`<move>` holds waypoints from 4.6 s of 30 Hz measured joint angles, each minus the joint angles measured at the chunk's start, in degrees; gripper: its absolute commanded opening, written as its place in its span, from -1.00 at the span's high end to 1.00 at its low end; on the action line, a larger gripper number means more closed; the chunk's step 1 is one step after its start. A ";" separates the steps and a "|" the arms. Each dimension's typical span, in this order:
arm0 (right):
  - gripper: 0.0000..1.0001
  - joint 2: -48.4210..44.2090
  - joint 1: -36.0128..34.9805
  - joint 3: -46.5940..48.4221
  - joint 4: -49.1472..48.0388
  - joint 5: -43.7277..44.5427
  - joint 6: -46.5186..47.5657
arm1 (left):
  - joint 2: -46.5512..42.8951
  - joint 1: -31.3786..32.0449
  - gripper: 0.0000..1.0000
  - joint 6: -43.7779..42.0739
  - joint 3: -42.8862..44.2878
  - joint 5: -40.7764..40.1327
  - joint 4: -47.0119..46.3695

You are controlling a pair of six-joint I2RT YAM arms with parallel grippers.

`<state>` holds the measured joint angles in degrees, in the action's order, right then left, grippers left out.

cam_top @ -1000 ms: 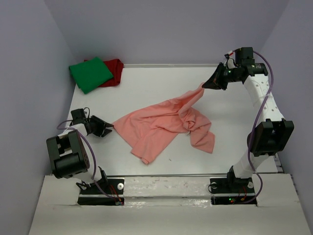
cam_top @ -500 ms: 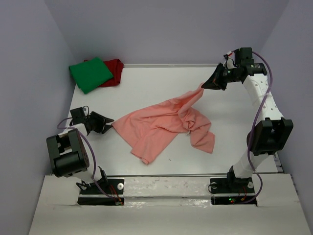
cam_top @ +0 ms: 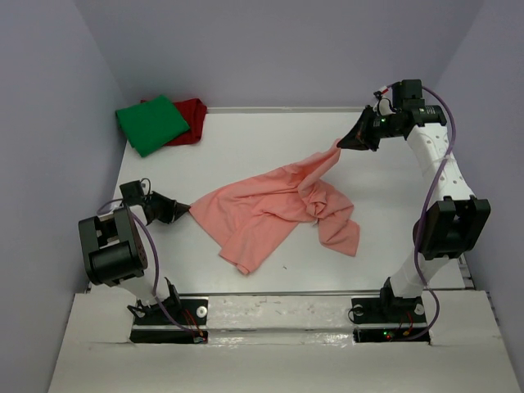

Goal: Fold and stack the t-shirts
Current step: Flatten out the tshirt

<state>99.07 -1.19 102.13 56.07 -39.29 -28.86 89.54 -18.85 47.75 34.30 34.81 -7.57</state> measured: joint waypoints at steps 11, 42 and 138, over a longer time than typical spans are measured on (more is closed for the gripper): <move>1.00 0.00 0.48 -0.63 -0.31 0.33 0.44 | 0.68 0.00 1.00 -0.48 3.15 -1.29 2.10; 1.00 19.32 10.23 25.05 -21.73 -16.41 -15.41 | 2.14 0.74 1.00 4.37 41.11 -4.94 5.46; 1.00 -2.32 5.97 -14.51 -62.14 -8.98 -24.22 | -5.03 25.11 1.00 3.58 48.52 -45.44 18.43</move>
<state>96.75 4.78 87.61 -6.07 -48.27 -53.08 84.51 6.26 51.33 82.83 -10.63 10.85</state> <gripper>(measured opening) 0.015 0.011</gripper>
